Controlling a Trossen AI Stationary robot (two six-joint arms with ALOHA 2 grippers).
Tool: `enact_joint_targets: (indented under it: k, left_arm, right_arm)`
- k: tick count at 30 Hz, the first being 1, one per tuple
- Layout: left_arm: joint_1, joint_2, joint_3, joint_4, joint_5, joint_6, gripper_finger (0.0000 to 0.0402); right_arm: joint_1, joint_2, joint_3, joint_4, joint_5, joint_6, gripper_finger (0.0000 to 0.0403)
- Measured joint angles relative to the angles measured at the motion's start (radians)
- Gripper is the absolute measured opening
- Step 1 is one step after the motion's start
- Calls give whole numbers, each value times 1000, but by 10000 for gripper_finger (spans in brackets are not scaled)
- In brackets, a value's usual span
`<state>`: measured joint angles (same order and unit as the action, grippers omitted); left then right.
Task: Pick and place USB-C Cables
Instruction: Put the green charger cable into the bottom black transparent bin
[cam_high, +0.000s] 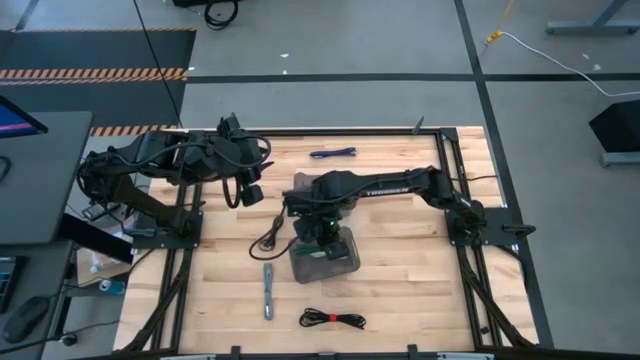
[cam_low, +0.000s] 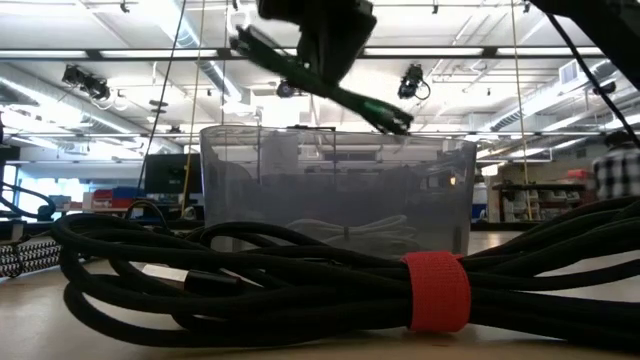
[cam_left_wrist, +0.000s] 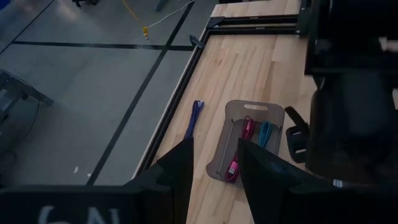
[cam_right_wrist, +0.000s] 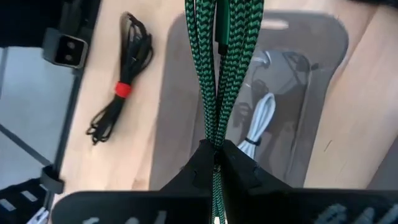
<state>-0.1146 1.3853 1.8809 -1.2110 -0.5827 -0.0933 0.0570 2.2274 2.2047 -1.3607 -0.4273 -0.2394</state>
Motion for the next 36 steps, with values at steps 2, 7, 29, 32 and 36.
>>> enact_joint_targets:
  k: [2,7,29,32,36]
  left_arm:
    - [0,0,0,-1,0,0,133]
    - [0,0,0,-7,0,0,133]
    - [0,0,0,-38,0,0,133]
    - [0,0,0,-38,0,0,133]
    - [0,0,0,-44,0,0,133]
  right_arm:
    - [3,15,0,6,13,-3,12]
    - [15,64,0,-24,48,-8,12]
    - [-16,94,-27,-41,214,13,11]
    - [-49,94,-27,-42,244,28,11]
    - [-86,94,-27,-53,265,52,11]
